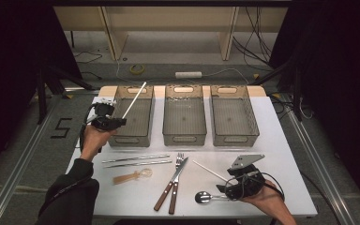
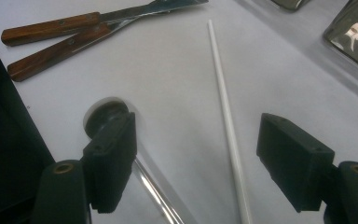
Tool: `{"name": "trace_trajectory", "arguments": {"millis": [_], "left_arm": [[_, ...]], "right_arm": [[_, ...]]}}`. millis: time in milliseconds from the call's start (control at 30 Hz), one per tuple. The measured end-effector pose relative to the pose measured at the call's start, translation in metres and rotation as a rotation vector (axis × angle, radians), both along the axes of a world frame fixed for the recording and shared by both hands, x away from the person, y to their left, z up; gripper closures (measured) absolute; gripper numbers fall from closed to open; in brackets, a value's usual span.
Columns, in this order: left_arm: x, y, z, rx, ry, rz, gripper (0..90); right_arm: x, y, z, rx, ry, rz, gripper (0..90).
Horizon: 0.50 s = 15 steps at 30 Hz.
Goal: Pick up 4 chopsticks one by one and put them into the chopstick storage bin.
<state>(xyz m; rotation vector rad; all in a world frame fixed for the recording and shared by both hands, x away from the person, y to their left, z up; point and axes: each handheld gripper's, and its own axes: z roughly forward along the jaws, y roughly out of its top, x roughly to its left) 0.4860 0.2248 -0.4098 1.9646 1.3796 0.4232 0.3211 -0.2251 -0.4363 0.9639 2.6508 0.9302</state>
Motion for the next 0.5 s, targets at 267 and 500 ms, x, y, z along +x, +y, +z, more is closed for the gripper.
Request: {"name": "trace_trajectory", "arguments": {"millis": [267, 500], "left_arm": [[0.011, 0.005, -0.002, -0.001, 0.012, 0.029, 85.3], [0.018, 0.007, -0.009, -0.012, 0.024, 0.055, 85.2]], "right_arm": [[0.000, -0.001, 0.000, 0.000, 0.006, 0.001, 29.7], [0.000, 0.000, 0.000, 0.001, 0.003, 0.003, 29.7]]}}
